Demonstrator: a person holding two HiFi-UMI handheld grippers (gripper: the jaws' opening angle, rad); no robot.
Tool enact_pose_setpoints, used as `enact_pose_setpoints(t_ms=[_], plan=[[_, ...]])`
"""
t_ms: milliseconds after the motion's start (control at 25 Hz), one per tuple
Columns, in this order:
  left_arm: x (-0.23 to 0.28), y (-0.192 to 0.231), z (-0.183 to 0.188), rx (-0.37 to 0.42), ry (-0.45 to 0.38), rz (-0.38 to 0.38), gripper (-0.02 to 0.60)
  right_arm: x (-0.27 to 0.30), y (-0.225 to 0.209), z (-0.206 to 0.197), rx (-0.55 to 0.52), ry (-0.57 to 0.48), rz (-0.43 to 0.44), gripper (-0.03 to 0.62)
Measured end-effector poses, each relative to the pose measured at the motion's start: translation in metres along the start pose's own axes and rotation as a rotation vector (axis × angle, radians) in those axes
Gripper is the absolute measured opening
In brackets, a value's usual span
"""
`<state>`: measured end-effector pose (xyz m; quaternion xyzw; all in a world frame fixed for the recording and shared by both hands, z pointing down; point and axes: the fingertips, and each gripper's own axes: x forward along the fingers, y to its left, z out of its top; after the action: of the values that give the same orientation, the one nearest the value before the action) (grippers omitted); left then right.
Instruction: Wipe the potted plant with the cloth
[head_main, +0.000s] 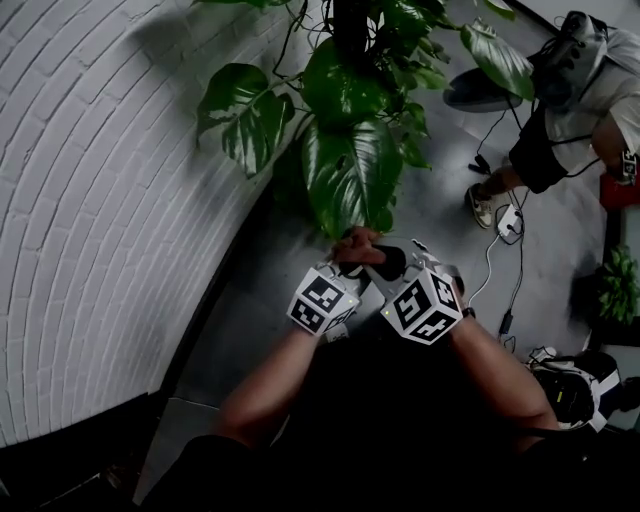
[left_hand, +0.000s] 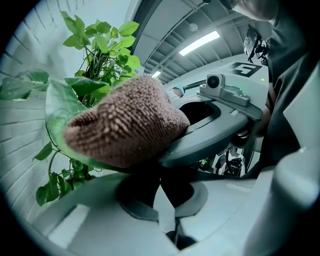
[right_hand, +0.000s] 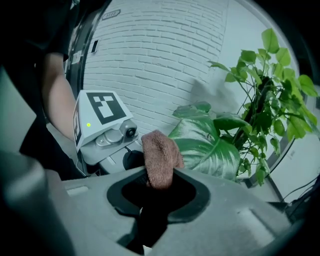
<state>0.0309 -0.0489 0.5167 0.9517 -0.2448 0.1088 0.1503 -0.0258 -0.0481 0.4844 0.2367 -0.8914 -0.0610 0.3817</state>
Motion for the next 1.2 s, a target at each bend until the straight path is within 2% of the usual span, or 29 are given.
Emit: enact_pose_setpoints(t_ms=[200,400,640,880,1200], plan=[[-0.009,-0.009,-0.002,0.009,0.006,-0.033,0.017,-0.006,0.007,0.004,0.034,-0.002,-0.020,0.069],[-0.020,-0.017,-0.008,0.020,0.016,-0.062,0.017,-0.016,0.017,0.005,0.096,-0.008,0.000,0.069],[-0.032,-0.017,-0.021,0.022,0.034,-0.050,0.017,-0.036,0.028,0.012,0.121,-0.030,0.041,0.069],[-0.037,-0.001,-0.018,-0.018,0.009,0.016,0.017,-0.050,0.015,0.032,0.101,-0.091,0.061,0.069],[-0.031,0.026,-0.018,-0.059,-0.013,0.165,0.015,-0.047,-0.075,0.039,0.068,-0.171,0.000,0.069]])
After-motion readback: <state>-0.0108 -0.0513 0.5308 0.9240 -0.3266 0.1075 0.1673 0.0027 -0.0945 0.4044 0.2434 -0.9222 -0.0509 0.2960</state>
